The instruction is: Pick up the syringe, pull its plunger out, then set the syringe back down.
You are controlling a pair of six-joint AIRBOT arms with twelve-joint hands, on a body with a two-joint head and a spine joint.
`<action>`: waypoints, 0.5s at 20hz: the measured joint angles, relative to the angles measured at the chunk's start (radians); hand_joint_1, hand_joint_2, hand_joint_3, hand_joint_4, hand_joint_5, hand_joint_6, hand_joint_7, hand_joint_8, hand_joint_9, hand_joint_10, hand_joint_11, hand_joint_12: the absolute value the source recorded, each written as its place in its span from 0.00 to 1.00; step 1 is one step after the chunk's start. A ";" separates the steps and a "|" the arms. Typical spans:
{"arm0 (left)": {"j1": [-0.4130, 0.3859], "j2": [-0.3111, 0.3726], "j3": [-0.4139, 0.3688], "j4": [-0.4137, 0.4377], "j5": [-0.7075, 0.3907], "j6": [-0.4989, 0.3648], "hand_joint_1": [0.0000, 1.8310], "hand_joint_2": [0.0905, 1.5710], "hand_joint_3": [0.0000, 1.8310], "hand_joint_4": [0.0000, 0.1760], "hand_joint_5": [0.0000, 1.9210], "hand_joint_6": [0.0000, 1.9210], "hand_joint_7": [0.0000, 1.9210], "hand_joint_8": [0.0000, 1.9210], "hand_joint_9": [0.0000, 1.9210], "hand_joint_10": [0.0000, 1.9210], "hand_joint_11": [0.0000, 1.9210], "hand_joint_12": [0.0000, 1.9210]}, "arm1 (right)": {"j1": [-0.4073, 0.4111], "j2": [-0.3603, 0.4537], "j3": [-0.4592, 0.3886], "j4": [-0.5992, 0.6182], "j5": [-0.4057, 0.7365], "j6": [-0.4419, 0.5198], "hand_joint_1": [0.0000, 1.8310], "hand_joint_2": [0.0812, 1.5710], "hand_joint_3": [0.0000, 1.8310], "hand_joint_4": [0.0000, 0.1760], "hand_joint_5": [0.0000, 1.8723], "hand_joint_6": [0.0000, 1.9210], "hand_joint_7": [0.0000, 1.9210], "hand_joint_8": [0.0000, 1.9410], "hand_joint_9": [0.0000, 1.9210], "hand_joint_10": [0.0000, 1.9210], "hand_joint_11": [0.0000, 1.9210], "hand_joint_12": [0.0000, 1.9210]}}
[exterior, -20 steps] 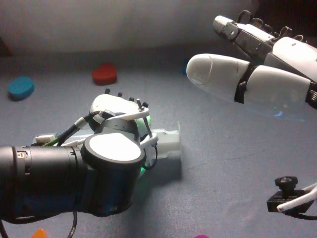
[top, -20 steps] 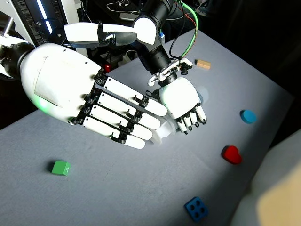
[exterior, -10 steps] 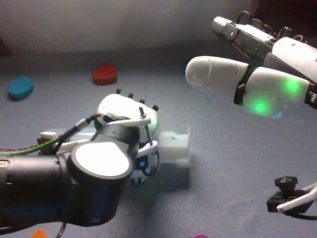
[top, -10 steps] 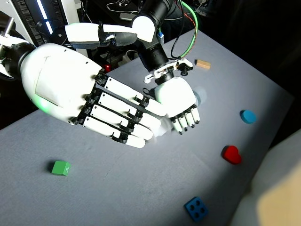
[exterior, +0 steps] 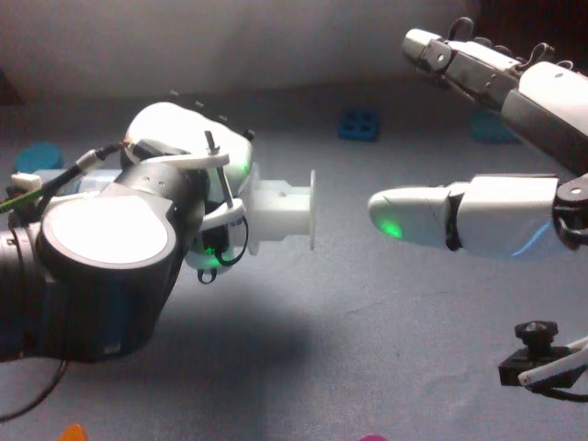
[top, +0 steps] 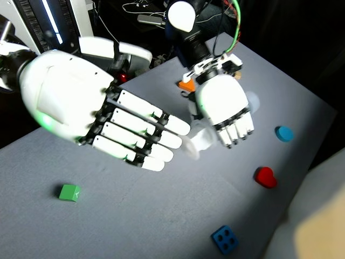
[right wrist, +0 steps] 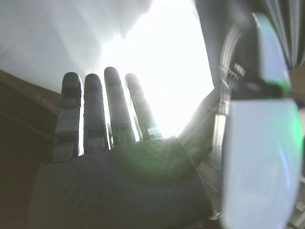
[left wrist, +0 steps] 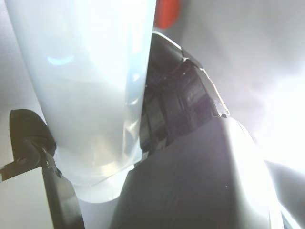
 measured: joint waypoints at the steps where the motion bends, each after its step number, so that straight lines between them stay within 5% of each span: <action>1: -0.012 0.003 -0.004 0.003 -0.006 0.008 0.70 0.84 0.00 0.00 0.26 0.81 0.32 0.83 0.30 0.89 0.20 0.80 | -0.024 -0.004 0.000 -0.021 0.021 0.002 0.54 0.61 0.00 0.00 0.06 0.00 0.11 0.00 0.08 0.00 0.00 0.21; 5: -0.057 0.023 -0.027 -0.002 -0.023 0.042 0.70 0.84 0.00 0.00 0.29 0.81 0.31 0.83 0.28 0.89 0.21 0.80 | -0.150 -0.147 0.092 -0.130 0.250 -0.004 0.55 0.61 0.00 0.00 0.07 0.00 0.13 0.00 0.11 0.01 0.00 0.25; 10: -0.090 0.056 -0.064 -0.024 -0.009 0.110 0.70 0.84 0.00 0.00 0.25 0.83 0.34 0.82 0.29 0.89 0.19 0.80 | -0.140 -0.204 0.166 -0.151 0.337 -0.029 0.56 0.60 0.00 0.00 0.10 0.00 0.15 0.00 0.14 0.00 0.00 0.31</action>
